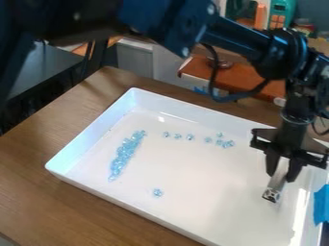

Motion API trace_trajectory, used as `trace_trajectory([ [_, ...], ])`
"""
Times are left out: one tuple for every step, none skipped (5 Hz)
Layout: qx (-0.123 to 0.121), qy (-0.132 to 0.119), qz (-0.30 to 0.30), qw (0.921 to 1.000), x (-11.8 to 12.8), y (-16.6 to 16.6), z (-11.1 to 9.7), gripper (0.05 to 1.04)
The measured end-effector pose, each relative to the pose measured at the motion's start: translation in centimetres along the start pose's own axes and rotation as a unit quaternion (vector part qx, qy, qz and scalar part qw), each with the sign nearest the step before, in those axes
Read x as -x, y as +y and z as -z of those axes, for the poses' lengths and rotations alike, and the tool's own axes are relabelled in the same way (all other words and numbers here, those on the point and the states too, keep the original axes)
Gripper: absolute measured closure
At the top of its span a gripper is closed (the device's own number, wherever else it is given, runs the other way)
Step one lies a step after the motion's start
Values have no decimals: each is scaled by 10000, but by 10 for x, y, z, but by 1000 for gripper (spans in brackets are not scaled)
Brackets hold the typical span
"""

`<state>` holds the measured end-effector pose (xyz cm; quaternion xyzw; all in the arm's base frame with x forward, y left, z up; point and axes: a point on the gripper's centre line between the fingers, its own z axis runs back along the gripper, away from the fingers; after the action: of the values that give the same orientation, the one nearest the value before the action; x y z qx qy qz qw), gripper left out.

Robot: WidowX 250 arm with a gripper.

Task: Sweep into pile

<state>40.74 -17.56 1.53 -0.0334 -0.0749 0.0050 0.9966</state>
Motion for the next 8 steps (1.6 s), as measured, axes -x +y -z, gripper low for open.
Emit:
trace_trajectory([
  [-51, 19, 76, 10000, 2, -8, 4, 756],
  [-22, -113, 49, 9999, -8, -13, 0, 756],
  [-5, -166, 124, 9998, -8, -23, -5, 756],
  [-4, -149, 130, 9998, -8, -28, -4, 756],
  [-72, -133, 83, 9999, -14, -29, 3, 756],
  [-113, -175, 39, 9998, -18, -32, 8, 756],
  [-173, -208, 73, 9996, -19, -32, 8, 756],
  [-223, -289, 56, 9993, -19, -28, 13, 756],
])
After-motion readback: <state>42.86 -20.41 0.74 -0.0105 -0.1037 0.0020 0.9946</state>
